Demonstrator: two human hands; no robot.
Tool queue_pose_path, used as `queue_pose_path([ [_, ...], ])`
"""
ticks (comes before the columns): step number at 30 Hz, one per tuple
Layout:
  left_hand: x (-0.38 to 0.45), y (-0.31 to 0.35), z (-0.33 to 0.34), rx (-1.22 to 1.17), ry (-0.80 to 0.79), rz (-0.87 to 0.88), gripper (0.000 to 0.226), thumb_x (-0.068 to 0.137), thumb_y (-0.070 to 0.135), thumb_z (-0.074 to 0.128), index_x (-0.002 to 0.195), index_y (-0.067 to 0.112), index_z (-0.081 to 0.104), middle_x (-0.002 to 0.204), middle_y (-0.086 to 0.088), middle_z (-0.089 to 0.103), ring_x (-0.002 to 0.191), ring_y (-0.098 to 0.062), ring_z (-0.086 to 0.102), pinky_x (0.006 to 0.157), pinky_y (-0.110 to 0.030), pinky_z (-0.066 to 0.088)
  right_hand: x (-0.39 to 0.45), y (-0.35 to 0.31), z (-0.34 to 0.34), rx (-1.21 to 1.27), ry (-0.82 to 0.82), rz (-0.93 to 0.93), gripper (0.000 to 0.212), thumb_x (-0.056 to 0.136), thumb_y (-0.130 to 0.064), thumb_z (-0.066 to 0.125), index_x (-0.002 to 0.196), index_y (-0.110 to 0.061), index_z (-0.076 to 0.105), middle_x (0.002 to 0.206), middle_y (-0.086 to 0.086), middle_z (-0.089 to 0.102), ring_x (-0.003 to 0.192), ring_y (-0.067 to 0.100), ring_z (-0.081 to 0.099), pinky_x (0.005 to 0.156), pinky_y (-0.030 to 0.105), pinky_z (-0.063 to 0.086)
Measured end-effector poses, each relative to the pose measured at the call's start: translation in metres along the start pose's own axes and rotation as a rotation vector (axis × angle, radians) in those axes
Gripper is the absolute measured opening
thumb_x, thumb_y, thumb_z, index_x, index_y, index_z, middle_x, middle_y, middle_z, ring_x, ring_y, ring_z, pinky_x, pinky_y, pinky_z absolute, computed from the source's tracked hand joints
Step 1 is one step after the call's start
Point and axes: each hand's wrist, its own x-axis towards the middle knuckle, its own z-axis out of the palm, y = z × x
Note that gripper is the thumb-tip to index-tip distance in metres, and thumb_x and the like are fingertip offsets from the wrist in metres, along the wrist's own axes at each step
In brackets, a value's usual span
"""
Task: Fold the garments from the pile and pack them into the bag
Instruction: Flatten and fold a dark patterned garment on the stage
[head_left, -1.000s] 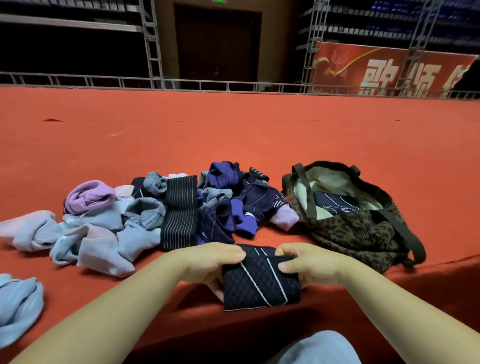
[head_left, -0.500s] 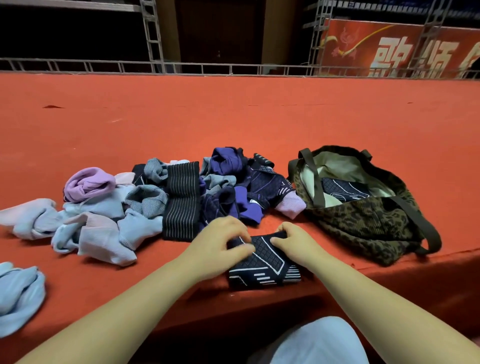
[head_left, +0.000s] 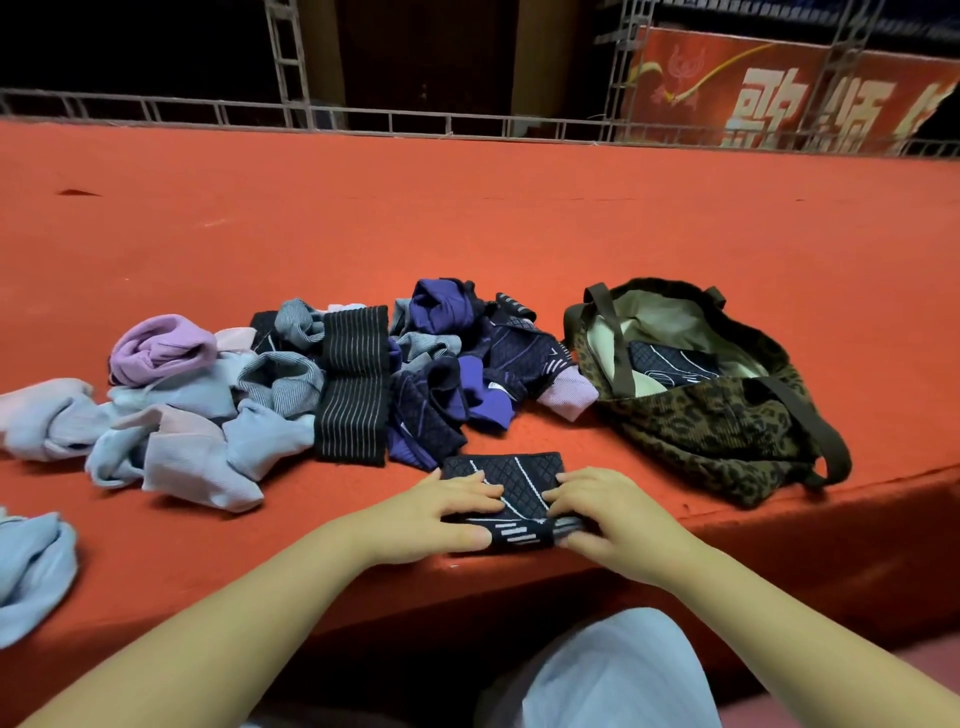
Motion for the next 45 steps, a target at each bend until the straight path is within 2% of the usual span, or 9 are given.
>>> queue_pose_path([
  [5,-0.005,0.007,-0.002,-0.038,0.085,-0.073,0.074,0.055,0.064,0.059,0.126,0.046,0.045,0.136,0.024,0.038,0.134,0.002,0.028,0.117,-0.024,0.01,0.012,-0.007,-0.017,0.281,-0.009,0.223,0.014,0.089,-0.021,0.063,0.081,-0.033,0.059,0.078,-0.016,0.062,0.076,-0.007,0.055,0.072,0.022,0.039],
  [7,-0.004,0.008,0.001,-0.104,0.24,-0.104,0.037,0.059,0.051,0.066,0.094,0.051,0.053,0.111,0.015,0.062,0.107,-0.007,0.058,0.101,-0.033,0.042,0.015,-0.009,-0.021,0.32,-0.03,0.263,0.02,0.09,-0.023,0.062,0.076,-0.034,0.054,0.073,-0.016,0.058,0.068,-0.006,0.05,0.069,0.022,0.038],
  [9,-0.005,0.008,0.002,-0.14,0.375,-0.113,0.016,0.068,0.043,0.064,0.081,0.043,0.055,0.083,0.01,0.065,0.076,-0.012,0.062,0.079,-0.039,0.051,0.017,-0.012,-0.025,0.352,-0.066,0.287,0.019,0.091,-0.025,0.06,0.074,-0.031,0.053,0.07,-0.012,0.054,0.065,0.0,0.046,0.067,0.026,0.037],
  [19,0.012,0.012,-0.002,-0.089,0.584,-0.278,0.012,0.085,0.038,0.062,0.088,0.026,0.064,0.078,0.009,0.064,0.072,-0.008,0.058,0.072,-0.03,0.046,0.036,-0.006,-0.018,0.435,-0.006,0.649,0.023,0.089,-0.033,0.06,0.073,-0.021,0.05,0.073,0.002,0.062,0.067,0.019,0.057,0.066,0.034,0.046],
  [26,0.029,0.016,-0.009,0.154,0.366,-0.489,0.04,0.081,0.056,0.058,0.099,0.022,0.063,0.098,0.004,0.065,0.092,-0.016,0.059,0.076,-0.03,0.046,0.045,-0.008,-0.006,-0.007,-0.171,0.661,0.04,0.094,-0.051,0.042,0.106,-0.013,0.048,0.118,0.012,0.059,0.108,0.029,0.055,0.08,0.036,0.04],
  [31,0.032,0.022,-0.017,0.051,0.169,-0.529,0.034,0.076,0.05,0.068,0.081,0.019,0.055,0.082,0.004,0.06,0.075,-0.014,0.055,0.06,-0.026,0.037,0.04,-0.007,-0.009,0.105,-0.231,0.639,0.041,0.087,-0.057,0.051,0.071,-0.02,0.043,0.082,-0.001,0.053,0.081,0.022,0.051,0.066,0.032,0.036],
  [38,0.068,0.048,-0.006,-0.955,0.427,-0.234,0.01,0.09,0.014,0.059,0.099,0.018,0.063,0.088,0.001,0.071,0.08,-0.014,0.066,0.065,-0.034,0.056,0.032,0.014,-0.032,0.623,0.122,0.623,0.02,0.093,-0.034,0.056,0.082,-0.018,0.049,0.072,-0.003,0.055,0.056,0.006,0.051,0.049,0.021,0.039],
  [42,0.11,0.063,-0.005,-1.028,0.611,-0.186,0.019,0.089,0.019,0.062,0.107,0.016,0.058,0.105,-0.011,0.069,0.086,-0.02,0.067,0.054,-0.029,0.051,0.039,0.04,-0.061,0.773,0.364,0.641,0.026,0.084,-0.04,0.065,0.095,-0.019,0.053,0.088,0.005,0.066,0.068,0.015,0.064,0.06,0.033,0.055],
  [45,0.14,0.072,-0.013,-0.985,0.679,-0.118,0.023,0.085,0.021,0.066,0.107,0.016,0.061,0.101,-0.009,0.07,0.08,-0.019,0.067,0.048,-0.027,0.048,0.046,0.064,-0.093,0.718,0.382,0.658,0.018,0.09,-0.038,0.058,0.095,-0.022,0.053,0.081,-0.001,0.06,0.058,0.012,0.058,0.046,0.027,0.047],
])
